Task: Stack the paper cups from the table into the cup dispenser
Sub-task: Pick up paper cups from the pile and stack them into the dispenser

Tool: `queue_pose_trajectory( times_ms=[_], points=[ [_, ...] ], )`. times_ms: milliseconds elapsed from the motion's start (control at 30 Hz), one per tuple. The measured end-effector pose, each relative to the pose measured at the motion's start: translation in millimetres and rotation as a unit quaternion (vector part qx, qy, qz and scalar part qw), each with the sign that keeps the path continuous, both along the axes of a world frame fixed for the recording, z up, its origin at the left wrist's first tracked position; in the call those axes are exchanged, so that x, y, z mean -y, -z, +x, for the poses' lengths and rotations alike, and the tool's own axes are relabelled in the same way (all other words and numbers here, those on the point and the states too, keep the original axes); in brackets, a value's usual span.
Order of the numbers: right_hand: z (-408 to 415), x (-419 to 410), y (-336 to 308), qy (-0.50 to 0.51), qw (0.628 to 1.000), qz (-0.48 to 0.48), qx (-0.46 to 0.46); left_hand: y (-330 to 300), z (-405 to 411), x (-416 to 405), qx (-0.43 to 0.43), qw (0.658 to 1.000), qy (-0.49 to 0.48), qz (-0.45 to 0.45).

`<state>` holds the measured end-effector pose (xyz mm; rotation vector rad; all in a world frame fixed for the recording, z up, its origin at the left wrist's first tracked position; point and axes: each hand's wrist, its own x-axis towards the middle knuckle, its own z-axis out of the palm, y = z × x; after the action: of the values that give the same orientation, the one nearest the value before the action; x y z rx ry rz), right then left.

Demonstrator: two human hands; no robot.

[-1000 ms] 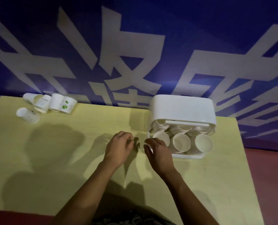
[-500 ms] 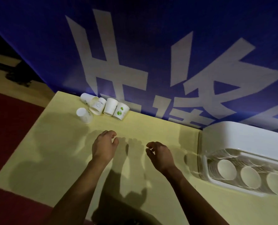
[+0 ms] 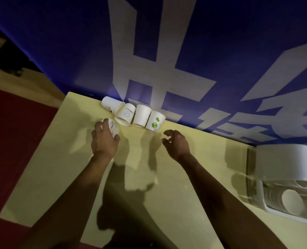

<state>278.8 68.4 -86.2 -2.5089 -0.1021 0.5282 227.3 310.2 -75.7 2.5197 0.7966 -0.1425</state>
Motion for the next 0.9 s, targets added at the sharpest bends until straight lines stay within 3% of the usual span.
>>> queue_pose_trajectory(
  times_ms=[167, 467, 600, 900],
  points=[
    [41.5, -24.6, 16.1, 0.007, 1.000, -0.025, -0.006, 16.3, 21.0, -13.0, -0.010, 1.000, -0.005, 0.002],
    [63.7, -54.2, 38.1, 0.060, 0.998, -0.016, -0.030, 34.9, 33.6, -30.8, 0.066, 0.997, -0.041, 0.023],
    [49.4, -50.5, 41.0, 0.089, 0.996, -0.012, -0.022, 41.2, 30.2, -29.8, 0.081, 0.996, -0.019, -0.030],
    [-17.1, -14.0, 5.7, 0.125, 0.992, 0.017, 0.026, 7.4, -6.5, 24.1, 0.115, 0.974, -0.065, -0.181]
  ],
)
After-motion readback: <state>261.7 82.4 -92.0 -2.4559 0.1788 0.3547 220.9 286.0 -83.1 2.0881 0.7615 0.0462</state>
